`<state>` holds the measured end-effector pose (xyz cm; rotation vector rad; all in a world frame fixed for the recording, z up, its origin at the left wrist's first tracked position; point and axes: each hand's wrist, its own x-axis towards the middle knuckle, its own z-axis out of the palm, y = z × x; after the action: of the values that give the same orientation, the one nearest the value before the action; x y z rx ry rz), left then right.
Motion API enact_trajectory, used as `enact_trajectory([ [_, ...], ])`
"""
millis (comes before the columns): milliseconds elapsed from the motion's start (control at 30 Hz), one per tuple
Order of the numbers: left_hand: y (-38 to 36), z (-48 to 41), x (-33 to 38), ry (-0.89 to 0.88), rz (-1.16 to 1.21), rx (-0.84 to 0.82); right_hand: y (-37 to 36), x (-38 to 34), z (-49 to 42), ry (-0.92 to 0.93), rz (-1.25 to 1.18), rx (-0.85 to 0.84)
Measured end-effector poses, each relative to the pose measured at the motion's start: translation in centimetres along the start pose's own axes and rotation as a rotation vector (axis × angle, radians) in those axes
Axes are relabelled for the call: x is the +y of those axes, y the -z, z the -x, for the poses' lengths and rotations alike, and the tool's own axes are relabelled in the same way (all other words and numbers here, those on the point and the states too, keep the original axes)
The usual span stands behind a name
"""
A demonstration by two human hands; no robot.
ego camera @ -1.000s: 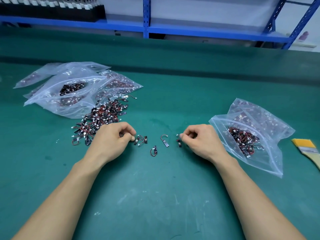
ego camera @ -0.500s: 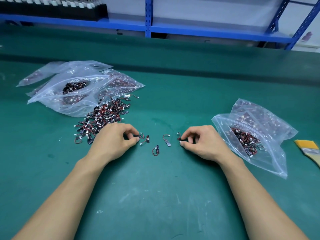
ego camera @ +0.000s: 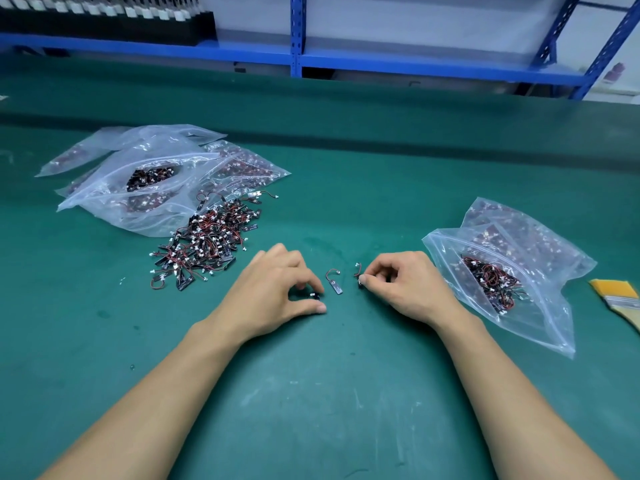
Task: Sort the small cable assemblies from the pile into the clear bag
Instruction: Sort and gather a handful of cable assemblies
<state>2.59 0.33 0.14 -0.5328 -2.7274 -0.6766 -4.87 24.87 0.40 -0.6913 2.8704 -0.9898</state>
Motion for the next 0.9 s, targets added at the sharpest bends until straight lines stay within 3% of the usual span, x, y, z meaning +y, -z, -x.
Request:
enact_trajectory([
  [200,-0.3,-0.6,-0.2,0.04,-0.035,0.055,-0.2,0.3,-0.1,-0.001,-0.004,0.014],
  [300,0.4,-0.5,-0.7,0.105,-0.004,0.158,-0.3,0.4,-0.1,-0.007,-0.019,0.025],
  [400,1.9,-1.6,-2.6,0.215,-0.116,0.207,-0.3,0.4,-0.1,-0.005,-0.026,0.038],
  [467,3.0,-3.0,-4.4,0.315,-0.269,0.143,-0.3,0.4,-0.1,-0.006,-0.029,0.042],
  [633,4.3,-6.6,-7.4,0.469,-0.599,-0.237,-0.3,0.3,-0.1,-0.02,-0.029,0.047],
  [800,4.7,-8.1,-7.8,0.399,-0.613,-0.244,-0.4,0.3,-0.1,-0.021,-0.034,0.037],
  [900,5.0,-7.8,-8.1,0.376,-0.528,-0.137,-0.4,0.3,-0.2,-0.027,-0.042,0.039],
])
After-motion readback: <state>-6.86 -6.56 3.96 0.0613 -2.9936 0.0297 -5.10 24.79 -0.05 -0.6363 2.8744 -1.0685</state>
